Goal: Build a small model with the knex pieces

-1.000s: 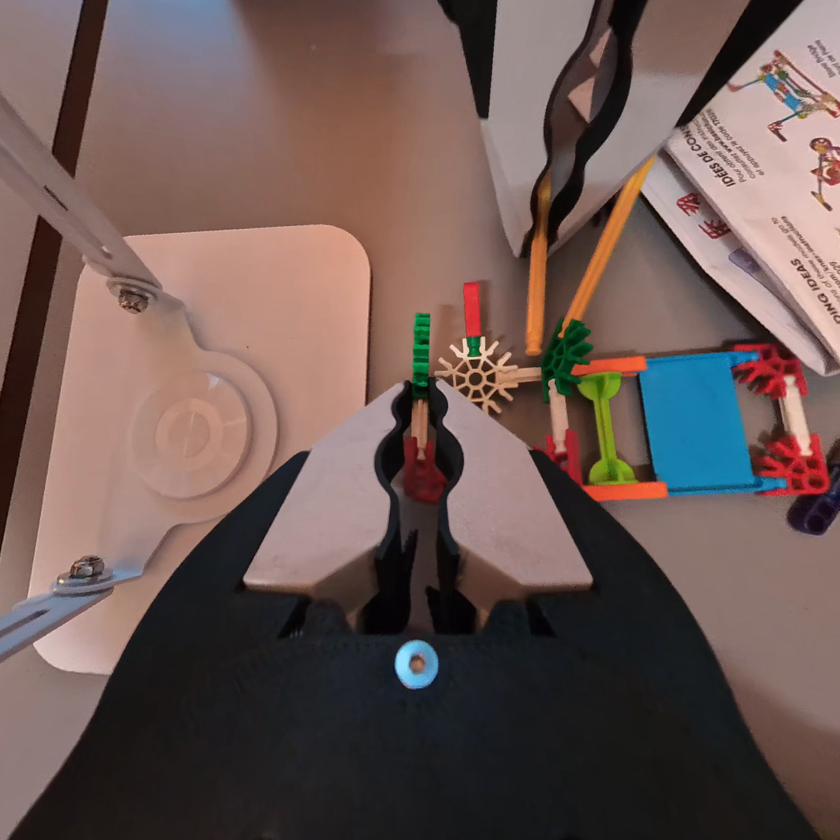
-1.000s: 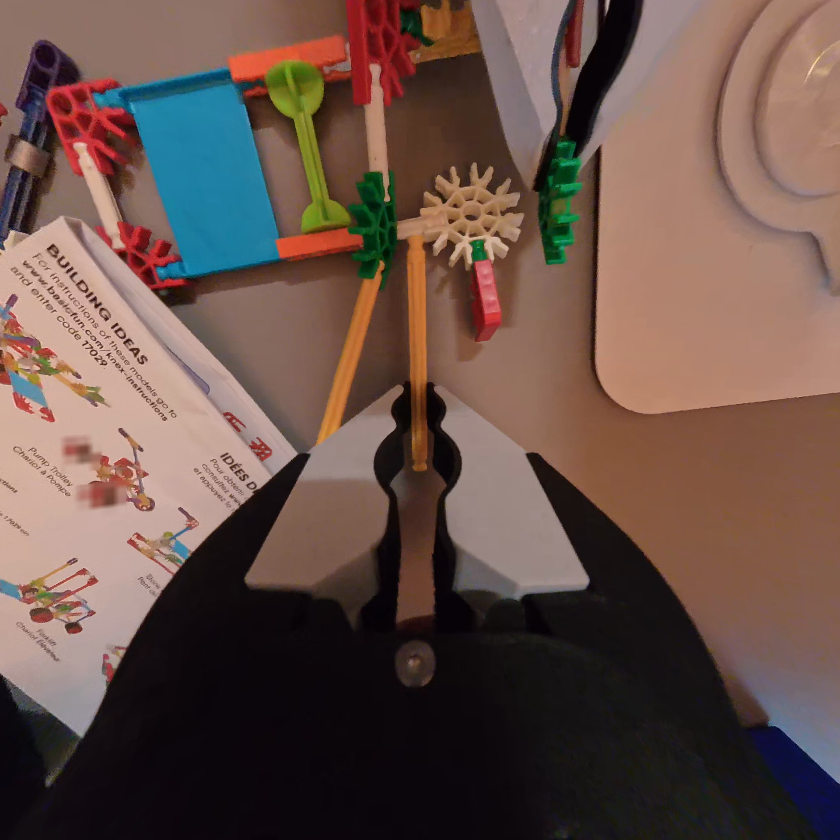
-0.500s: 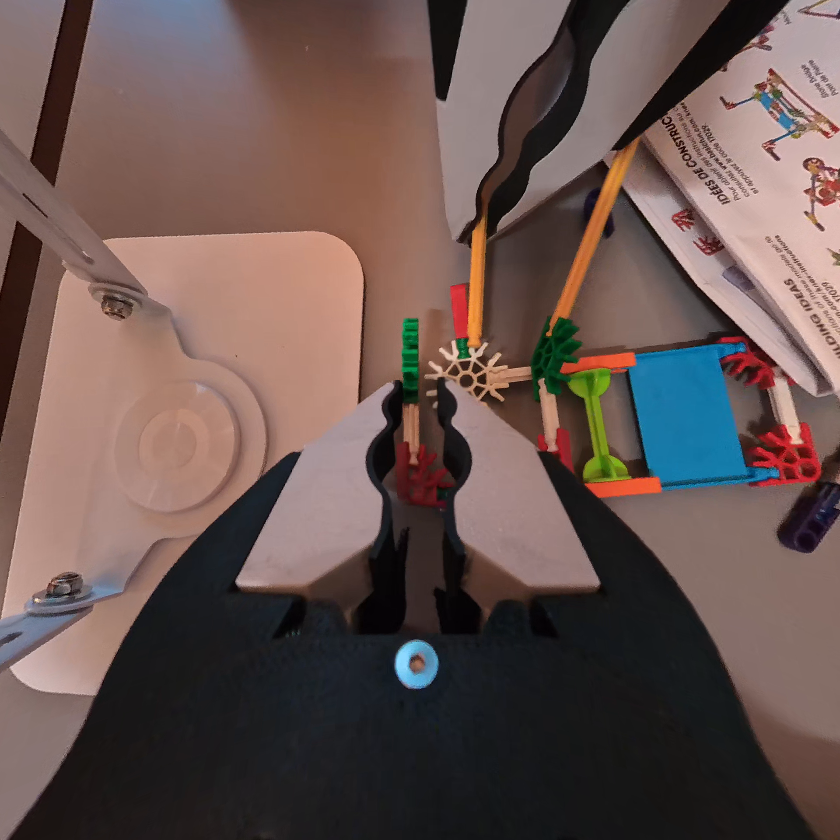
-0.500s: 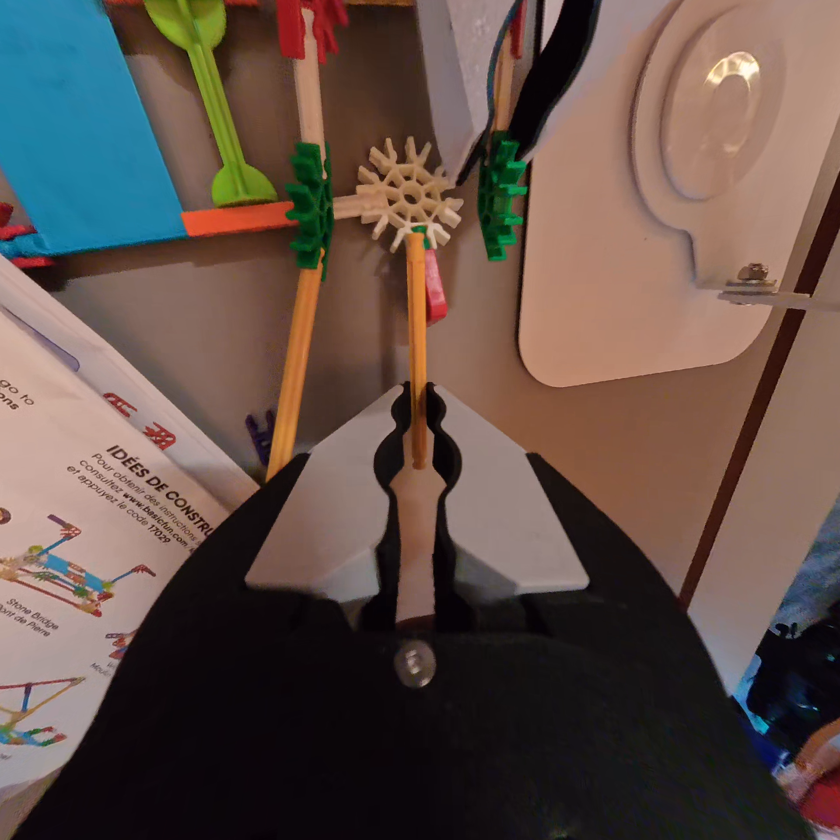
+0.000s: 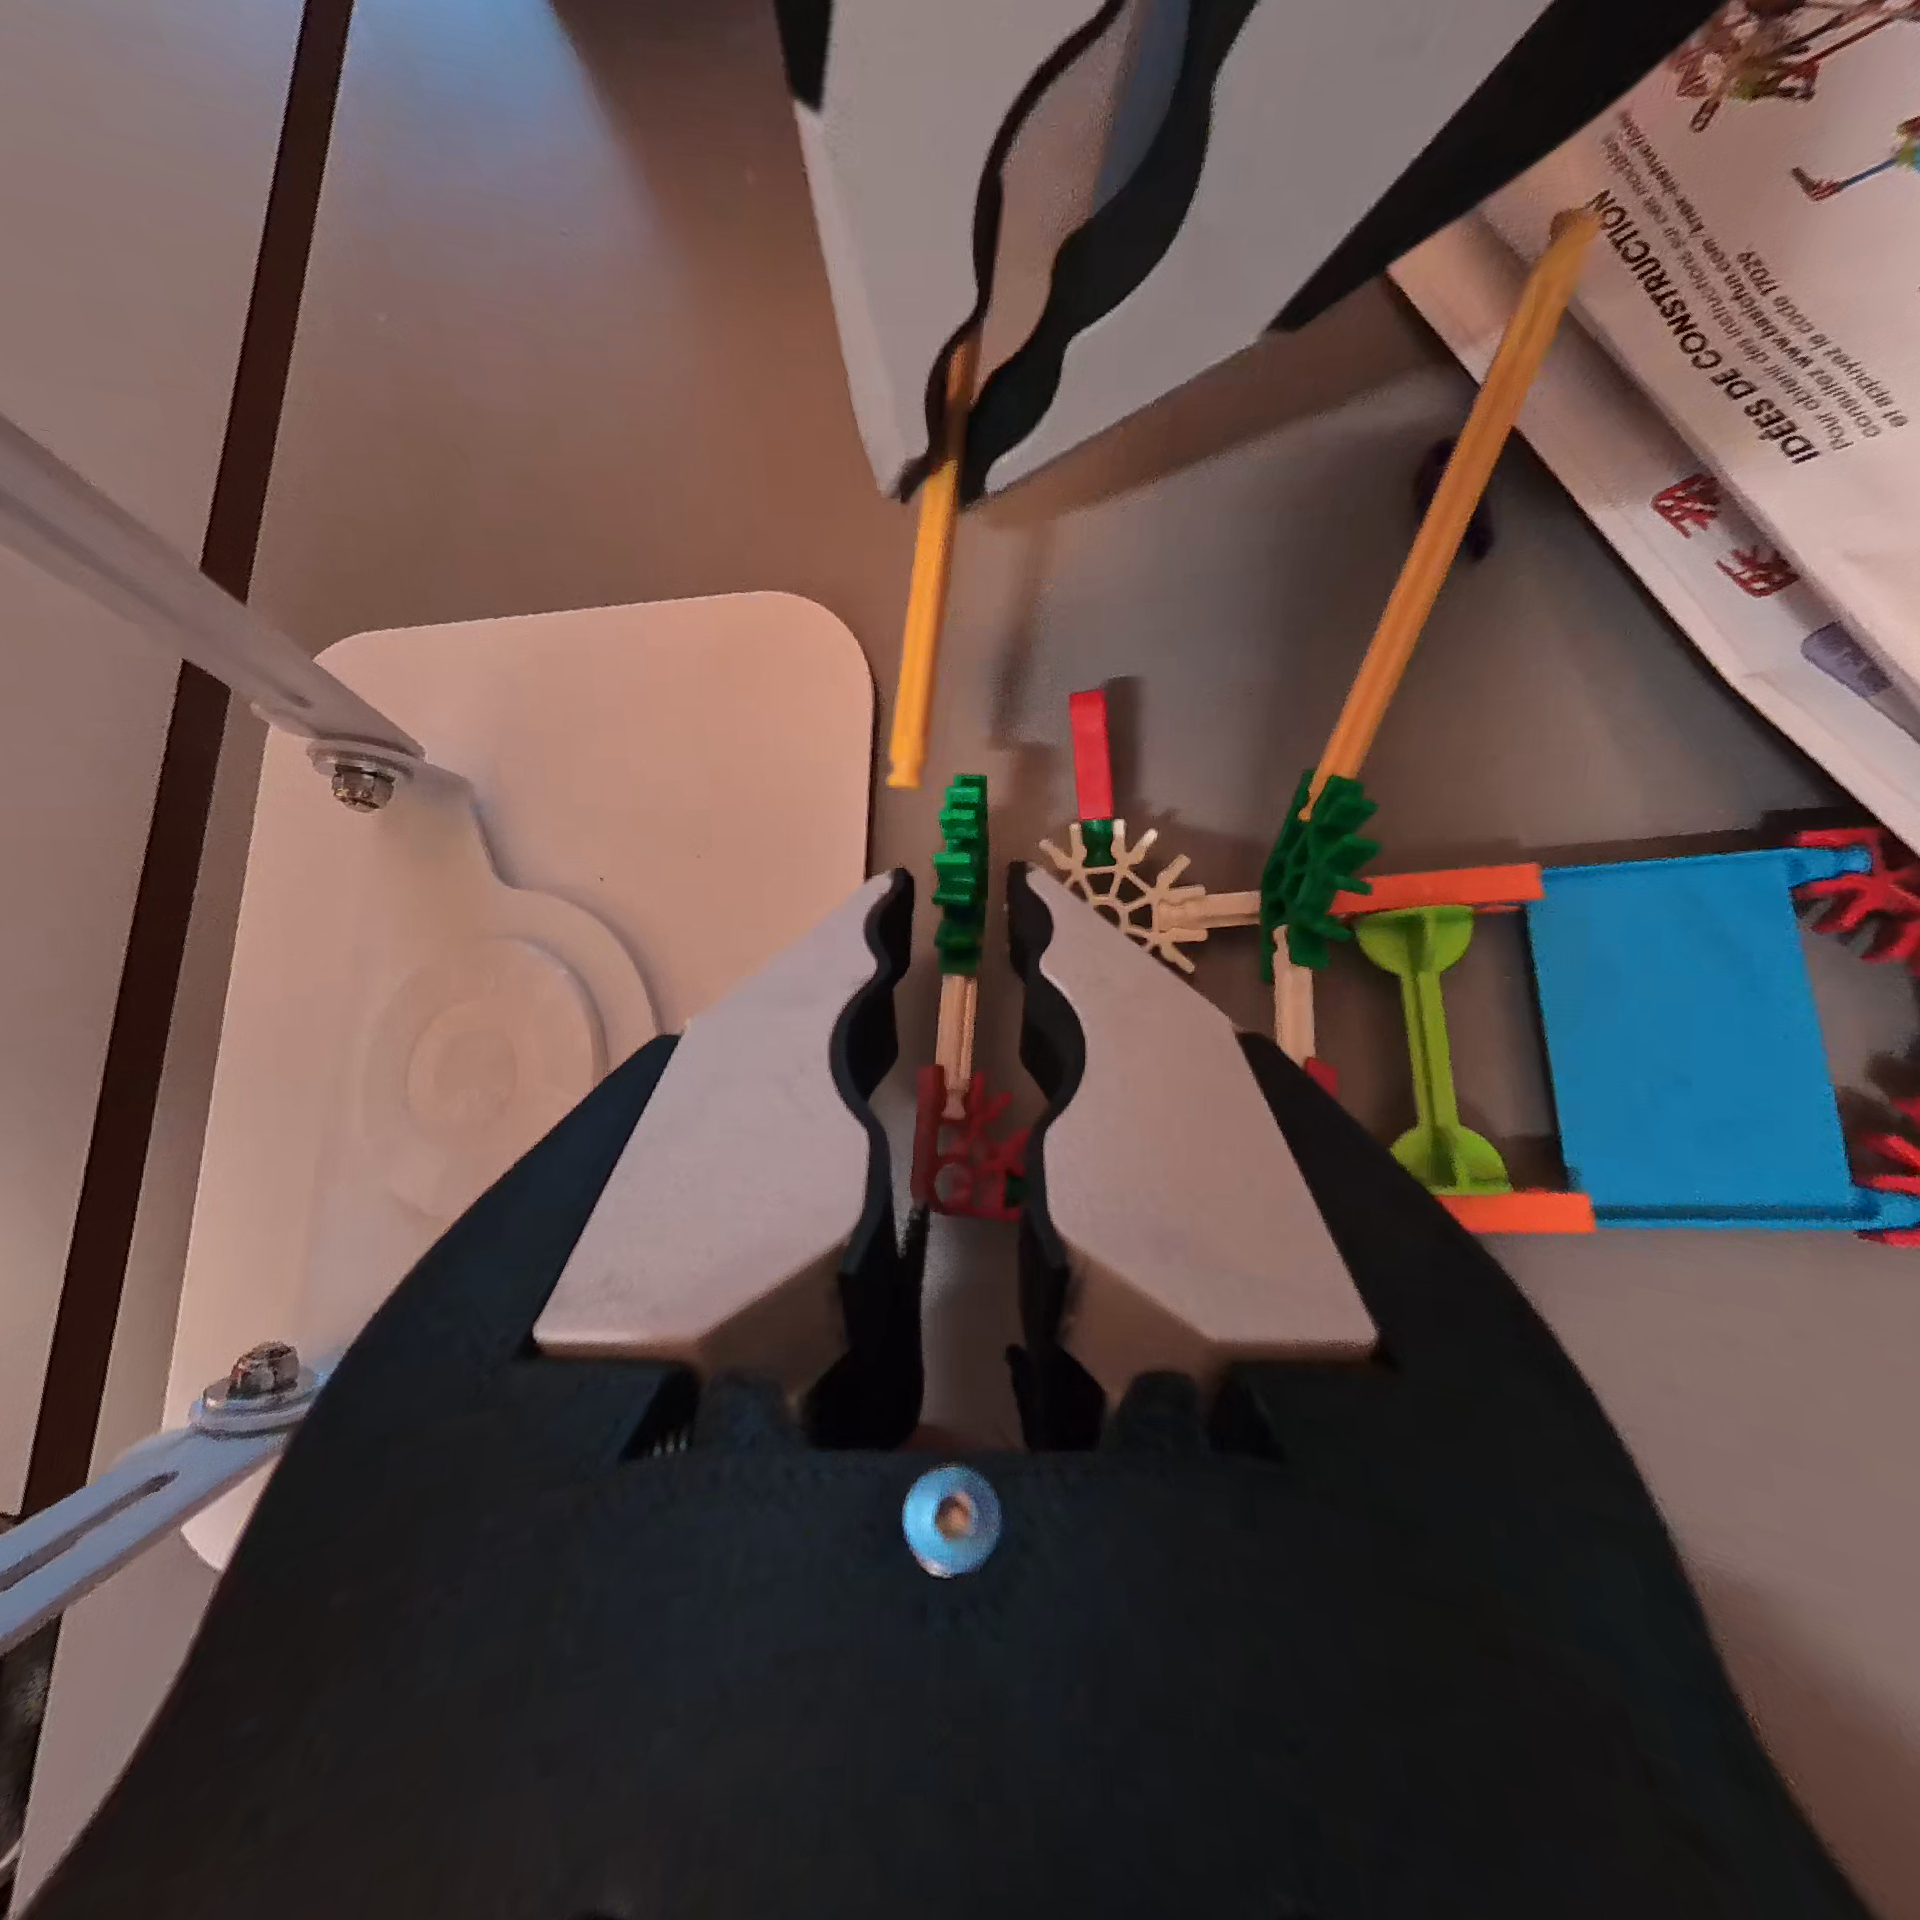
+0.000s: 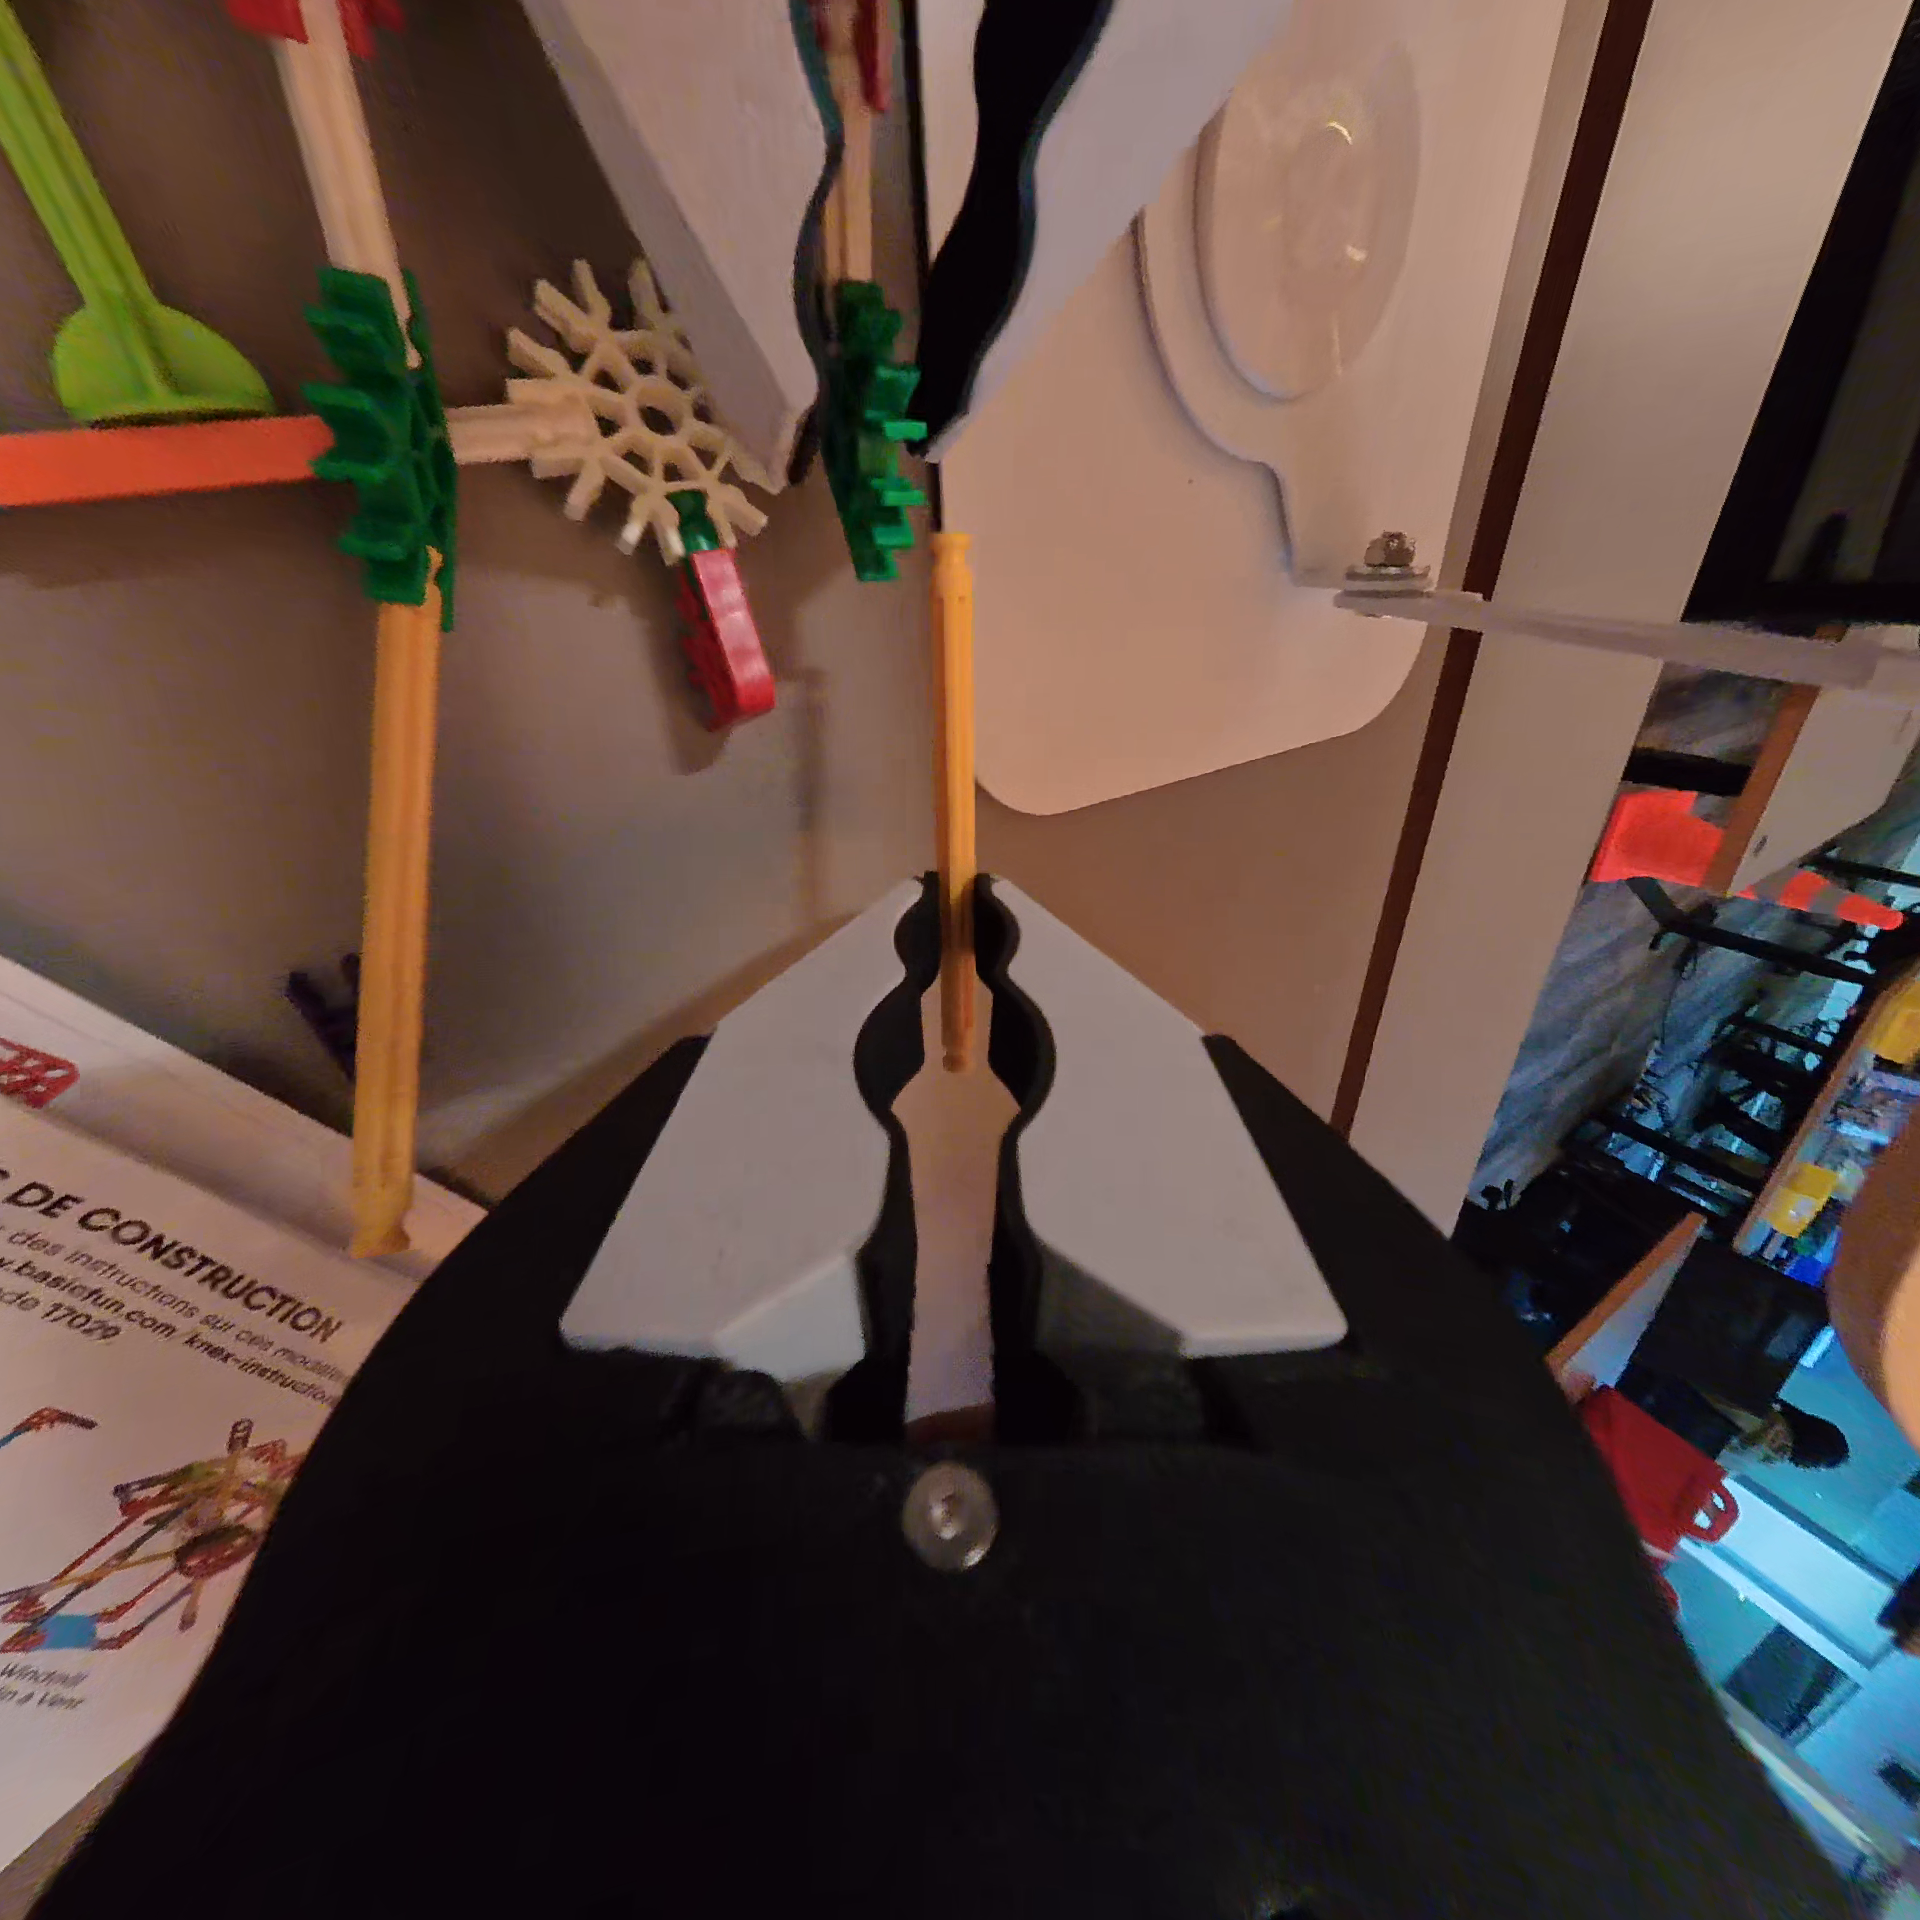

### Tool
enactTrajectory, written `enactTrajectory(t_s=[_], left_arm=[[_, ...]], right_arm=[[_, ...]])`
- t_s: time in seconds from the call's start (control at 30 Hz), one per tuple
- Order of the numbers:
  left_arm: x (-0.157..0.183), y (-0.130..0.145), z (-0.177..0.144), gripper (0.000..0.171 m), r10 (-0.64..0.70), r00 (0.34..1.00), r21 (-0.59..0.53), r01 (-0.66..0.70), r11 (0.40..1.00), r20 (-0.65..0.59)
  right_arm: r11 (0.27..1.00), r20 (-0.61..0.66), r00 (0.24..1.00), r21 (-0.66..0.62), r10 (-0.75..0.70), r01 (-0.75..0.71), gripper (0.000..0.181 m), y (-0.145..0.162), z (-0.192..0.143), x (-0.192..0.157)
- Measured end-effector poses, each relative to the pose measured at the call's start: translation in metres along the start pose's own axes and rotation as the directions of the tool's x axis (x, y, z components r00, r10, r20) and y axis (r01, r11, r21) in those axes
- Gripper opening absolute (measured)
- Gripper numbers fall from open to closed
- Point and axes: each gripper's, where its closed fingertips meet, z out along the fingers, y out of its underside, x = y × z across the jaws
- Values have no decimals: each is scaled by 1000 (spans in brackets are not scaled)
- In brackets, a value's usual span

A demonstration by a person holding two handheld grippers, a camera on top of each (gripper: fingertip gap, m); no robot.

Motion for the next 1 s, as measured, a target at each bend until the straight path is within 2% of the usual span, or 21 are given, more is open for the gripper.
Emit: enactTrajectory(t_s=[0.27,0.63,0.8,1.0], left_arm=[[-3,-7,5,19,26,999,22,-27,999,41],[7,-16,3,21,75,997,20,-75,997,0],[5,-20,-5,23,61,998,40,-61,997,-7],[11,-24,6,23,63,998,54,-62,997,-21]], right_arm=[[999,23,999,-26,-37,38,3,2,4,-8],[996,48,997,-68,-57,60,3,9,-4,-13],[998,68,997,-48,-33,37,3,11,-5,-14],[999,101,995,-29,-24,27,3,13,-7,-18]])
